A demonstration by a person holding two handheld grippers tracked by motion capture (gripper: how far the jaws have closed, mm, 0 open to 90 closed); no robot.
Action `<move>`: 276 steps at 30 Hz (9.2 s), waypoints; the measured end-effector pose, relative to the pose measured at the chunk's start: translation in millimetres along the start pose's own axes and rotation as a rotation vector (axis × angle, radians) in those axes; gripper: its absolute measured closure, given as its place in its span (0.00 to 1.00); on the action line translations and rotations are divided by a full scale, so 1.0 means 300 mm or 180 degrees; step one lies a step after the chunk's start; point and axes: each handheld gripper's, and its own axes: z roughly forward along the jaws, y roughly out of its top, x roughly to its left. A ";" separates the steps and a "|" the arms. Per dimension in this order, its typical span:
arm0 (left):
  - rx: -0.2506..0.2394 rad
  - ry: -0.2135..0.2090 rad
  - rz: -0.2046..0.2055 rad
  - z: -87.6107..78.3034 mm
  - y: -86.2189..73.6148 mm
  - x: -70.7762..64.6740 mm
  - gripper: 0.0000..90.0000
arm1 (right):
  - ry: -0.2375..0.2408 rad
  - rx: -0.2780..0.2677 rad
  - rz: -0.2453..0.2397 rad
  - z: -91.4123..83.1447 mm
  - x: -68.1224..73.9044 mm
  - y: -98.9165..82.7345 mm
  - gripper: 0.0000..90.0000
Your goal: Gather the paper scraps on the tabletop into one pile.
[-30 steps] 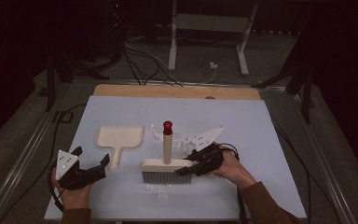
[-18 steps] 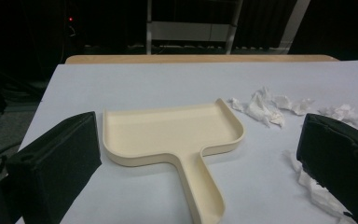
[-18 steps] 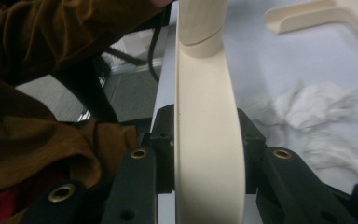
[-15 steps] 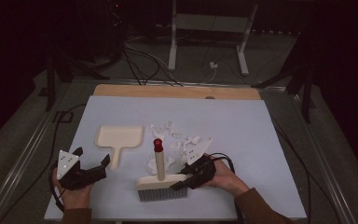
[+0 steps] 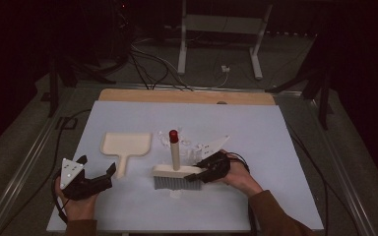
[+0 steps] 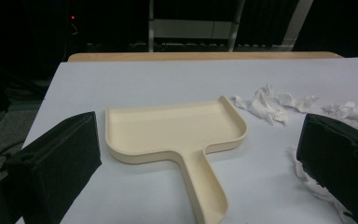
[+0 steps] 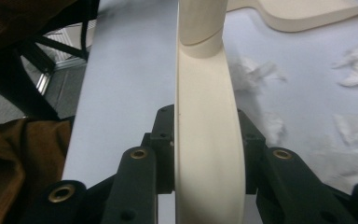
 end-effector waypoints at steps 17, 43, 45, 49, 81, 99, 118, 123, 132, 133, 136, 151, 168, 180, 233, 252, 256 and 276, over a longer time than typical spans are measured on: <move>0.0009 0.0009 -0.0006 0.000 0.000 0.000 0.00 | 0.0017 -0.0315 -0.0008 -0.063 0.029 0.021 0.76; -0.0006 0.0015 -0.0017 -0.005 0.001 0.005 0.01 | -0.0037 -0.0006 -0.0109 0.010 0.003 0.001 0.76; -0.0008 0.0017 -0.0019 -0.005 0.001 0.005 0.00 | -0.0094 -0.0013 -0.0114 0.005 -0.010 0.005 0.76; -0.0009 0.0020 -0.0022 -0.007 0.001 0.007 0.01 | -0.0206 -0.0033 -0.0078 -0.003 -0.041 0.004 0.76; -0.0001 0.0021 -0.0024 -0.009 0.002 0.009 0.01 | -0.0511 -0.0622 0.0057 -0.169 -0.041 -0.008 0.76; 0.0009 0.0017 -0.0033 -0.008 0.000 0.011 0.01 | -0.2043 -0.0618 0.0608 -0.317 -0.116 -0.070 0.76; 0.0008 0.0019 -0.0050 -0.008 -0.001 0.014 0.01 | -0.2257 -0.0235 0.0896 -0.262 -0.197 -0.169 0.75; 0.0015 0.0017 -0.0031 -0.008 0.001 0.011 0.01 | -0.2309 -0.0179 0.0825 -0.248 -0.199 -0.132 0.70; -0.0003 0.0029 -0.0053 -0.013 0.004 0.021 0.01 | -0.2340 -0.0063 0.0842 -0.220 -0.237 -0.058 0.69; -0.0007 0.0034 -0.0056 -0.015 0.004 0.023 0.01 | -0.2336 -0.0066 0.0851 -0.217 -0.240 -0.053 0.72; -0.0017 0.0046 -0.0078 -0.019 0.005 0.029 0.01 | -0.2351 -0.0061 0.0886 -0.205 -0.236 -0.045 0.74; -0.0009 0.0051 -0.0090 -0.020 0.005 0.032 0.01 | -0.1990 -0.0117 0.0860 -0.156 -0.152 -0.014 0.75; -0.0019 0.0057 -0.0102 -0.024 0.005 0.037 0.01 | -0.2216 -0.0260 0.0639 -0.211 -0.169 0.076 0.75; -0.0029 0.0050 -0.0124 -0.028 0.005 0.043 0.01 | -0.2355 -0.0226 0.0498 -0.165 -0.278 0.141 0.75; 0.0046 0.0000 -0.0162 -0.029 -0.011 0.045 0.01 | -0.1179 0.0383 -0.1057 -0.023 -0.209 0.222 0.75; 0.0053 -0.0001 -0.0169 -0.028 -0.010 0.047 0.01 | -0.1835 -0.0620 0.0484 -0.043 -0.069 0.279 0.75; 0.0054 -0.0001 -0.0172 -0.028 -0.010 0.048 0.01 | -0.1843 -0.0733 0.0973 -0.012 -0.038 0.283 0.75; 0.0035 -0.0003 -0.0179 -0.032 -0.009 0.052 0.01 | -0.2023 -0.1088 0.1986 0.202 0.046 0.251 0.75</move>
